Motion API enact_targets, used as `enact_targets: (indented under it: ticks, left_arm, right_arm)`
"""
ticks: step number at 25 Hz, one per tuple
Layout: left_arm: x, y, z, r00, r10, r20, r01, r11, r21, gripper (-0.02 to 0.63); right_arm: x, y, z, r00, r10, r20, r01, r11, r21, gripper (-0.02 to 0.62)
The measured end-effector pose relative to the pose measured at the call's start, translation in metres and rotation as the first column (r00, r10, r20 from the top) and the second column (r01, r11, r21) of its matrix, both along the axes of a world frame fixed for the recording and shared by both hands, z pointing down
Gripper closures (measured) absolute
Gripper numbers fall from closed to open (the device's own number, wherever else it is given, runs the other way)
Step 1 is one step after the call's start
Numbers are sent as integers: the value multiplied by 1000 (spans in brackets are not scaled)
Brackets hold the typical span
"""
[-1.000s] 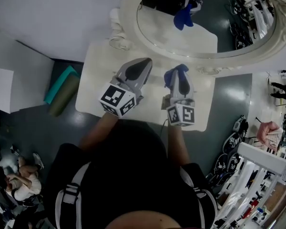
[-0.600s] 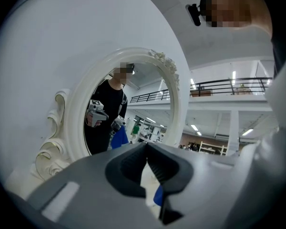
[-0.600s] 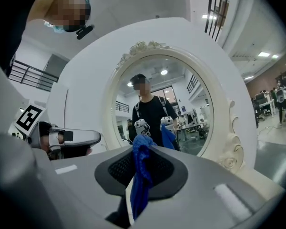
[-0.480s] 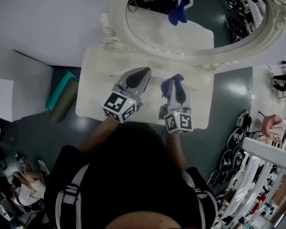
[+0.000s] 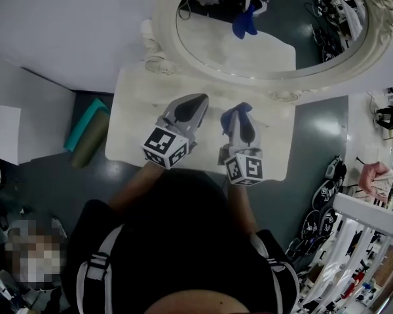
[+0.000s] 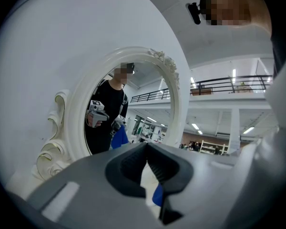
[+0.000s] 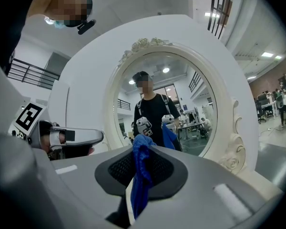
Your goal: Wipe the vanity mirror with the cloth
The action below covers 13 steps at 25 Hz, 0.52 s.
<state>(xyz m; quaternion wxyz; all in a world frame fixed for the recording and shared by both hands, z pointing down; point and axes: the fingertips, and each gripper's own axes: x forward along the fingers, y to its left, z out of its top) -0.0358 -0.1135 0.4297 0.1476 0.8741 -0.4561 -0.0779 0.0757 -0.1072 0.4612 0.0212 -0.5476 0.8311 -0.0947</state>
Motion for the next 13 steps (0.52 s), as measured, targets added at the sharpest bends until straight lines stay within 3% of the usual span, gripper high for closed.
enact_targets:
  ticks: [13]
  left_arm:
    - [0,2,-4,1000,-1,-6,1,1000,5,597]
  right_arm:
    - [0,-1,-9,1000,-1,-15,1,1000,10,554]
